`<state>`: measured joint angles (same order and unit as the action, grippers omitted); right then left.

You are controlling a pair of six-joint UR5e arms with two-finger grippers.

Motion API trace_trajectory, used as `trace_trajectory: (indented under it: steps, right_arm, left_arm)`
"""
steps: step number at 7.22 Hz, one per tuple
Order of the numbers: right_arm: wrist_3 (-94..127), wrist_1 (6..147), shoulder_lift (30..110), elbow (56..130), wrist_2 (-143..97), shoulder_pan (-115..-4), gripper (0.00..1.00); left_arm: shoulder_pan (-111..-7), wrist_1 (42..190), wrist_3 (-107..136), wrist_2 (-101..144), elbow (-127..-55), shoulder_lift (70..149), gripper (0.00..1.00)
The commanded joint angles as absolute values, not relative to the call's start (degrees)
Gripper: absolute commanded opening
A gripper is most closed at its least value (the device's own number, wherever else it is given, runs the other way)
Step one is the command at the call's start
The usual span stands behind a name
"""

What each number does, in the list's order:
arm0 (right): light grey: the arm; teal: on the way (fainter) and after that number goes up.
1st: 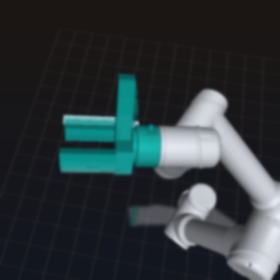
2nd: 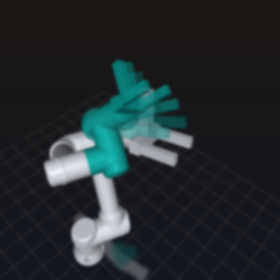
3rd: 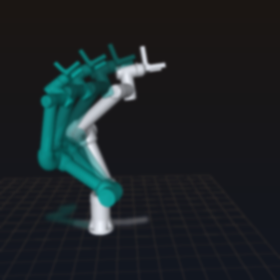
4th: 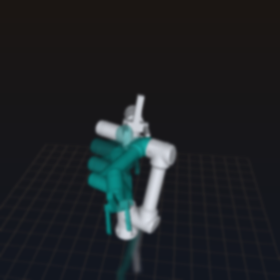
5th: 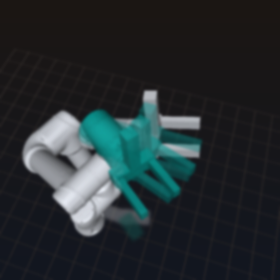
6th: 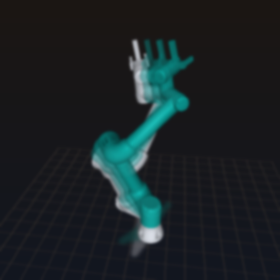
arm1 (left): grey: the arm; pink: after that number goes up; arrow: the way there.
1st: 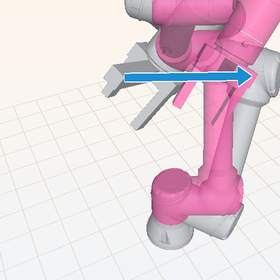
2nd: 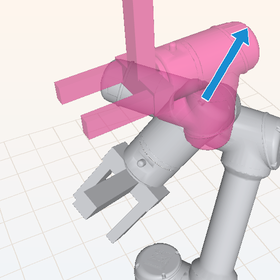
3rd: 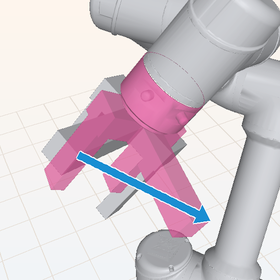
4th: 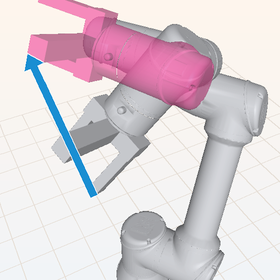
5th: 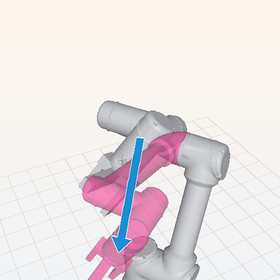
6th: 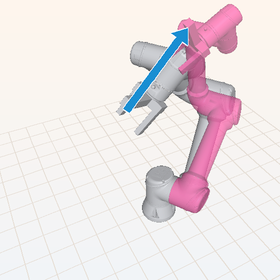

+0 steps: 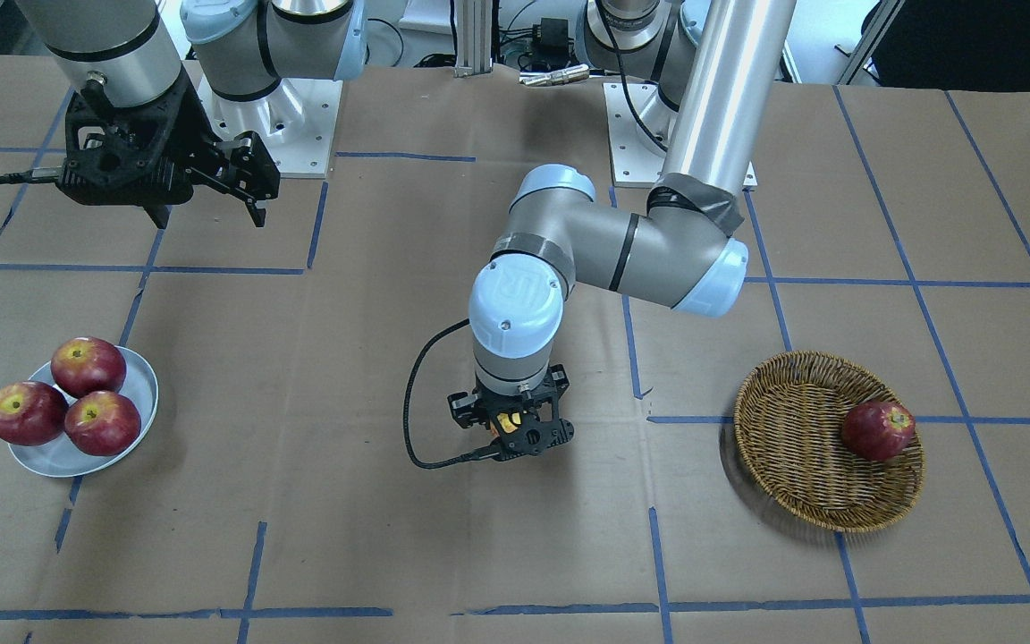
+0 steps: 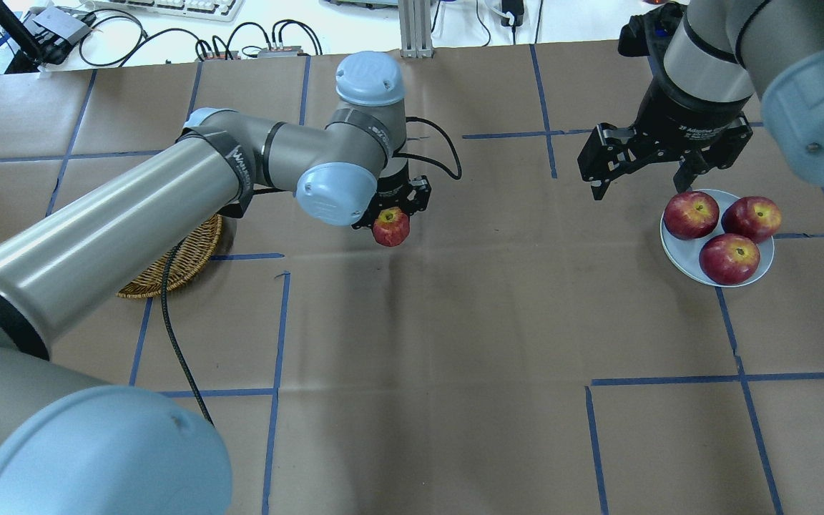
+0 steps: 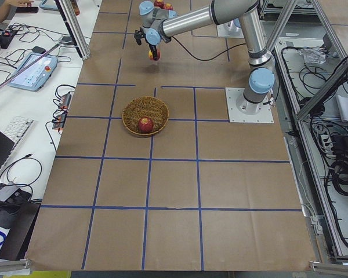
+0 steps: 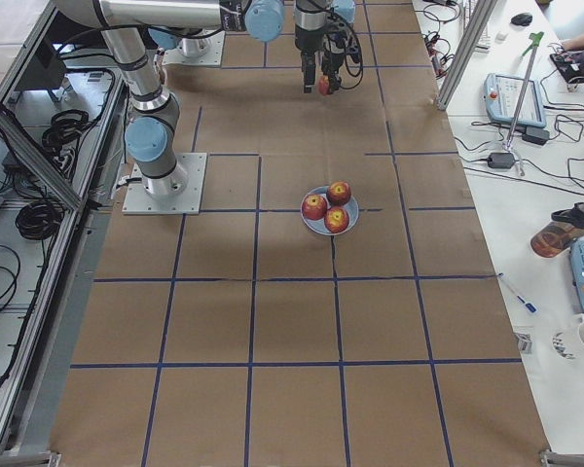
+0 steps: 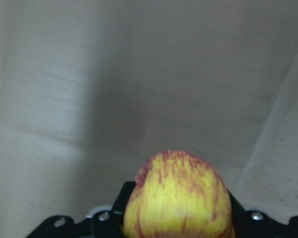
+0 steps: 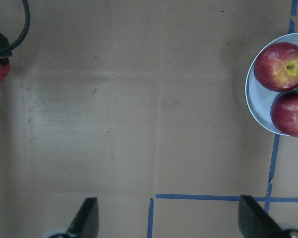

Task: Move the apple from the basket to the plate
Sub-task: 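Carry the apple with the left gripper toward the table center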

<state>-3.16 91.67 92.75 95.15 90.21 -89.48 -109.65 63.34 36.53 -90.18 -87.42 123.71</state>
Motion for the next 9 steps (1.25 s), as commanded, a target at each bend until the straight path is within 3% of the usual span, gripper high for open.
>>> trace_trajectory:
  steps: [1,9]
  right_arm:
    - [-3.2,91.8,92.7,95.2,90.7,-89.5,1.00]
    - [-2.3,92.7,91.3,95.2,90.3,-89.9,1.00]
  left_arm:
    - [-110.4,63.2,38.3,-89.8,-86.9,124.8,0.58]
    - [-112.1,63.2,39.1,-88.2,-86.9,125.8,0.60]
